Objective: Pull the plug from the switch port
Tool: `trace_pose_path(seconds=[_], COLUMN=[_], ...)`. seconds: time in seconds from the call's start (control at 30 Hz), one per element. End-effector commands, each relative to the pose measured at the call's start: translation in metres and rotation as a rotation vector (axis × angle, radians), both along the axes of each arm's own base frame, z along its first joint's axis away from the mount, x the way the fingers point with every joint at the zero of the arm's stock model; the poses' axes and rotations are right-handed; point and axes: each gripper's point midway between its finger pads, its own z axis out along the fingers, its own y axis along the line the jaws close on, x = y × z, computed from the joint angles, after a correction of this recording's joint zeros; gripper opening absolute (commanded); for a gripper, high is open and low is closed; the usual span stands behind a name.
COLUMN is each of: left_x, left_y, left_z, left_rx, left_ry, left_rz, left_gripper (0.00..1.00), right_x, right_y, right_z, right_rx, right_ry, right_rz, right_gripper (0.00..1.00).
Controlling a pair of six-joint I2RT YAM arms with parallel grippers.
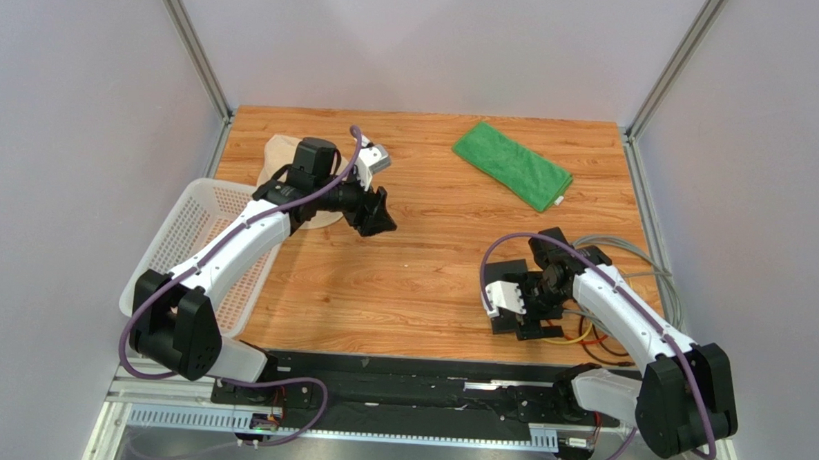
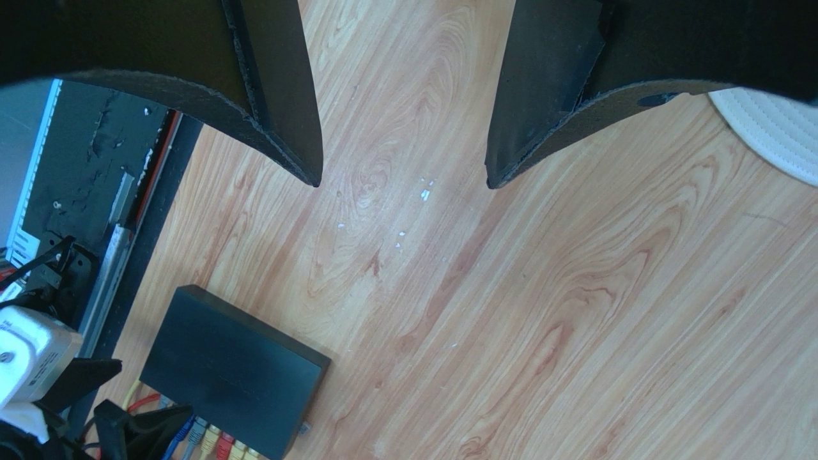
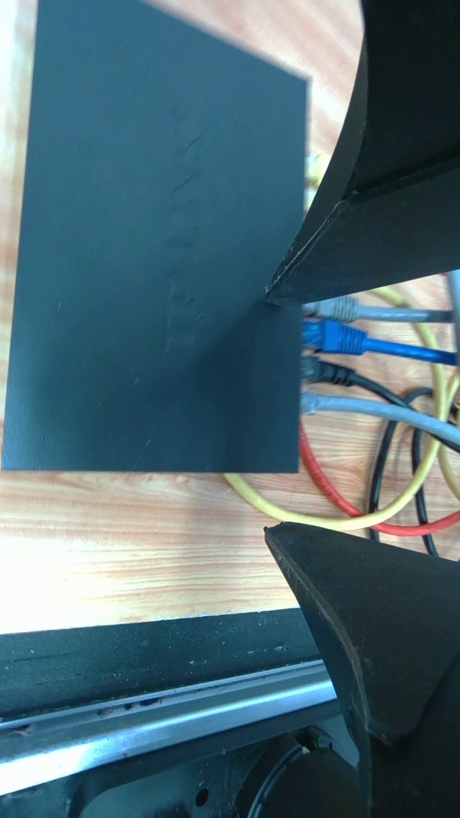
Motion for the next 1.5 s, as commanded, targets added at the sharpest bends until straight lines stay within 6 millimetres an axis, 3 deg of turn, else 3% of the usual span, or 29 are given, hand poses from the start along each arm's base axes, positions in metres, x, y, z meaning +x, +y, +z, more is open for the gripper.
trace_pose_path(seconds=[0.0, 0.23, 0.5, 0.6, 0.63, 0.73, 0.97, 1.03, 1.13, 1.2, 1.3, 1.4, 1.47], left_x=[-0.001, 0.001, 0.002, 0.000, 0.000, 0.001, 0.002, 0.001, 0.004, 0.005, 0.011, 0.016, 0.017], left_y=[0.002, 0.008, 0.019, 0.027, 0.033, 0.047, 0.075, 0.078, 0.078, 0.077, 0.074, 0.069, 0.062], left_z=[0.002, -0.007, -0.014, -0.015, -0.016, -0.014, -0.016, -0.015, -0.009, -0.005, 0.000, 0.001, 0.001], left_rx=[0.008, 0.046, 0.109, 0.130, 0.146, 0.172, 0.222, 0.222, 0.202, 0.185, 0.149, 0.106, 0.077], left_ry=[-0.042, -0.046, -0.054, -0.047, -0.043, -0.042, -0.060, -0.062, -0.086, -0.089, -0.100, -0.085, -0.060], left_rz=[-0.007, 0.013, 0.047, 0.082, 0.098, 0.142, 0.210, 0.224, 0.243, 0.260, 0.279, 0.299, 0.289], left_gripper=[0.72, 0.72, 0.72, 0.72, 0.72, 0.72, 0.72, 0.72, 0.72, 0.72, 0.72, 0.72, 0.73], right_x=[0.011, 0.035, 0.047, 0.054, 0.059, 0.064, 0.063, 0.064, 0.082, 0.100, 0.123, 0.141, 0.148], right_y=[0.004, 0.013, 0.044, 0.063, 0.079, 0.102, 0.149, 0.157, 0.169, 0.185, 0.188, 0.180, 0.175], right_z=[-0.010, -0.030, -0.049, -0.052, -0.052, -0.051, -0.055, -0.049, -0.026, 0.009, 0.057, 0.090, 0.098], right_rx=[0.004, 0.012, 0.007, 0.030, 0.040, 0.057, 0.083, 0.097, 0.138, 0.243, 0.372, 0.472, 0.505], right_ry=[-0.031, -0.111, 0.017, 0.032, 0.029, 0.043, 0.119, 0.120, 0.086, 0.058, 0.047, 0.076, 0.112], right_rz=[0.078, 0.139, 0.203, 0.226, 0.259, 0.292, 0.343, 0.318, 0.200, 0.129, -0.033, -0.229, -0.336], right_gripper=[0.89, 0.85, 0.69, 0.69, 0.68, 0.68, 0.63, 0.63, 0.63, 0.64, 0.67, 0.68, 0.68])
